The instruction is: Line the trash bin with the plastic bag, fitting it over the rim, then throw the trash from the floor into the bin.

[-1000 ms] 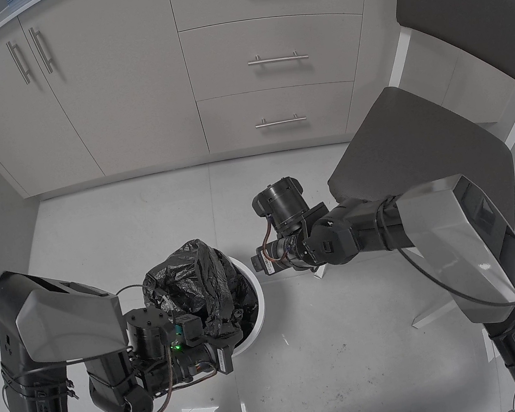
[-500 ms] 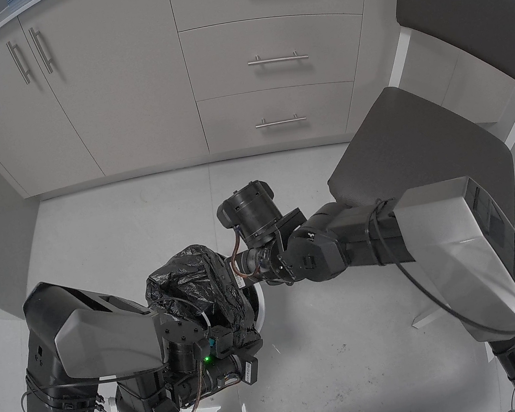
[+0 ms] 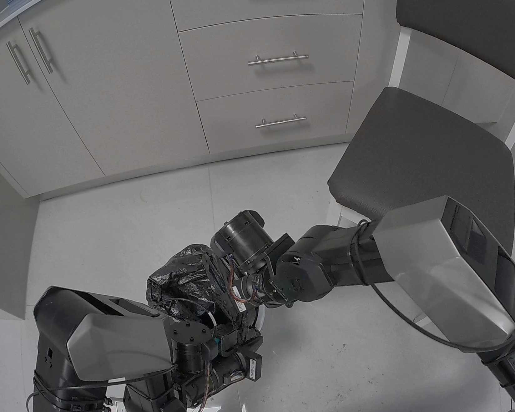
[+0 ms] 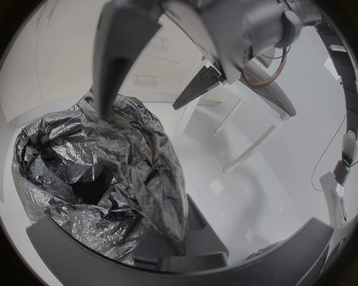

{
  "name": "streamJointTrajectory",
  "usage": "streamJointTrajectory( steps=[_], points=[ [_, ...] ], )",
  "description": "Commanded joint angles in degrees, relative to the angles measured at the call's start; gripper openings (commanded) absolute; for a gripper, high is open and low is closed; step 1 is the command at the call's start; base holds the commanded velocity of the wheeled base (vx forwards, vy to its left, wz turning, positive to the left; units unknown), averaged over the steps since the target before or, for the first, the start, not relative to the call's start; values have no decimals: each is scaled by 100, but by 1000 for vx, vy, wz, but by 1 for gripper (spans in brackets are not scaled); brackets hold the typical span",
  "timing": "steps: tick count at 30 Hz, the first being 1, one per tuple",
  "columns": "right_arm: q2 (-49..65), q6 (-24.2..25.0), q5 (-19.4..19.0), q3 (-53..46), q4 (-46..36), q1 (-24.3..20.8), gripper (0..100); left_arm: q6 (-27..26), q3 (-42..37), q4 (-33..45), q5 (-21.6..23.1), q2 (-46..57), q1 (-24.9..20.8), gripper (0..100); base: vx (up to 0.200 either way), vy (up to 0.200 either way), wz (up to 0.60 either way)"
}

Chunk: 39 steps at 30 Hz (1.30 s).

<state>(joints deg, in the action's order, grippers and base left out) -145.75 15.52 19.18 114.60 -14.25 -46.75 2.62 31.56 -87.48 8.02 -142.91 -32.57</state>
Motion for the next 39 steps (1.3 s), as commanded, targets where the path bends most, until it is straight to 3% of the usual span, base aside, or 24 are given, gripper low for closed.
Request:
streamJointTrajectory(
  steps=[1,7,12,18,19,35,39],
  points=[
    [-103,4,-2,-1,-113,43,100,10,17,3,-2,-9,-21,0,0,0,0],
    [-120,-163,25,-1,-148,158,100,10,17,-6,-20,18,-56,0,0,0,0],
    [-182,-594,394,-1,-113,193,100,10,34,-6,-556,18,-162,0,0,0,0],
    [-208,-594,403,-1,-104,193,100,-25,-1,3,-600,9,-241,0,0,0,0],
    [-208,-594,403,-1,-104,193,100,-16,-1,3,-600,9,-241,100,0,0,0],
    [-129,-638,429,-1,-104,272,100,-16,34,-6,-732,62,-267,100,0,0,0],
    [-182,-805,587,-1,-104,368,100,19,8,-24,-1039,211,-241,100,0,0,0]
  ],
)
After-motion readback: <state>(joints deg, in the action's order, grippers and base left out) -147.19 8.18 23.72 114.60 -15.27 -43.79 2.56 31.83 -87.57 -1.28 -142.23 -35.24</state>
